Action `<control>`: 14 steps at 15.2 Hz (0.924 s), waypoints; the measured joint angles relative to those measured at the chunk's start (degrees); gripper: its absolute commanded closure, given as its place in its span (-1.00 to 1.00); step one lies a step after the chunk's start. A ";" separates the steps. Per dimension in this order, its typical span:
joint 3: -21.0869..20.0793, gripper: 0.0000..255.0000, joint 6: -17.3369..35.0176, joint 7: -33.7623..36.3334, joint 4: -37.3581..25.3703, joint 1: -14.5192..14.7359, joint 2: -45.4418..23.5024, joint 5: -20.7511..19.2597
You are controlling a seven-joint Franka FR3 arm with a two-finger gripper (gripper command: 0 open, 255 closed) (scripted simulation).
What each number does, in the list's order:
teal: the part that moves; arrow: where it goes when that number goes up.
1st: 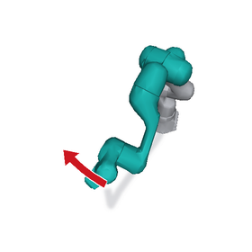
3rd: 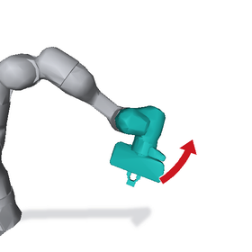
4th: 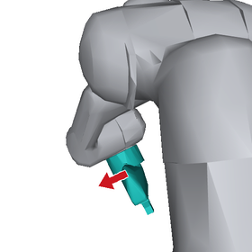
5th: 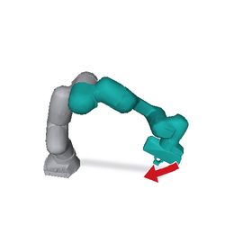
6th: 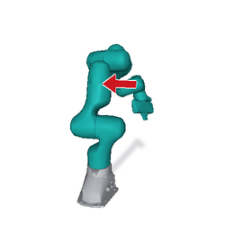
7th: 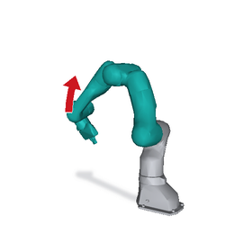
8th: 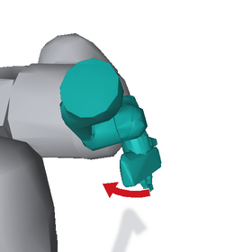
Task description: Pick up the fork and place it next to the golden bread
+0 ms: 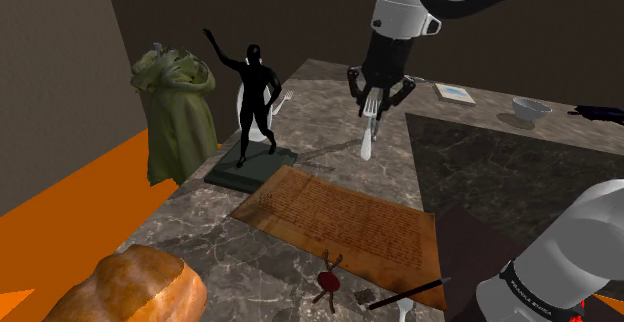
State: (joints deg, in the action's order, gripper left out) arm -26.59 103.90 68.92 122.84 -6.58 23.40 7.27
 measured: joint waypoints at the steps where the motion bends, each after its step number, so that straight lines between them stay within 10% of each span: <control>1: -1.12 1.00 -0.17 1.46 -0.48 0.44 -0.25 0.23; 14: -16.55 1.00 -1.74 21.61 -8.48 4.76 -5.82 0.99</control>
State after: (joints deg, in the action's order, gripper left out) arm -43.15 102.17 90.53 114.36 -1.82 17.57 8.26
